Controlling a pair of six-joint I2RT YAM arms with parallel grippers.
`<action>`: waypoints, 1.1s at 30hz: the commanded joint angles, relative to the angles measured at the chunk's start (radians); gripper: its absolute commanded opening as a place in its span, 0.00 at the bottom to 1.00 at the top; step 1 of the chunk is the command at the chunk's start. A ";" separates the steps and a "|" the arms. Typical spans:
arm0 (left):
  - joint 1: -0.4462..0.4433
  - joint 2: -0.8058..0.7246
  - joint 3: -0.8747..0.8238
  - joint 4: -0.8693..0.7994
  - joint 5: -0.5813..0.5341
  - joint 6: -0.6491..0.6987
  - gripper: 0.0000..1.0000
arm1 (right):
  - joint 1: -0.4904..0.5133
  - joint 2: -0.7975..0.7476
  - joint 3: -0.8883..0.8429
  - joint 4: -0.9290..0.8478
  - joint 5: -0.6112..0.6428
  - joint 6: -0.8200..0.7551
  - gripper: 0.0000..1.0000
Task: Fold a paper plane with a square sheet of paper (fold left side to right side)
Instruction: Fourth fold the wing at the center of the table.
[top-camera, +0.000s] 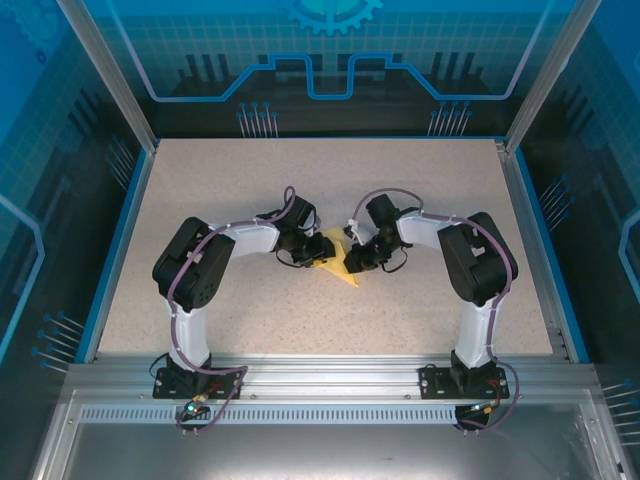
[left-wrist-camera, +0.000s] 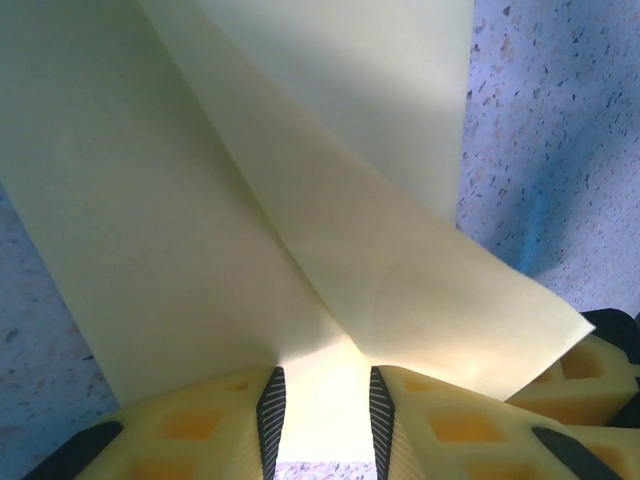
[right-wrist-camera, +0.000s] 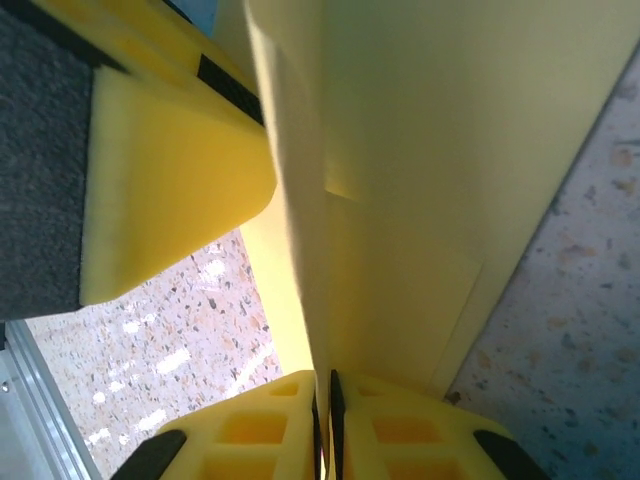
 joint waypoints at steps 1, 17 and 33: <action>-0.007 0.026 0.006 -0.042 -0.023 0.003 0.33 | -0.022 0.030 0.023 -0.038 -0.052 -0.036 0.13; -0.007 0.020 0.007 -0.041 -0.022 0.004 0.33 | -0.064 0.072 0.041 -0.061 -0.107 -0.062 0.08; -0.012 -0.049 0.101 -0.104 0.013 0.048 0.26 | -0.065 0.103 0.058 -0.081 -0.099 -0.067 0.09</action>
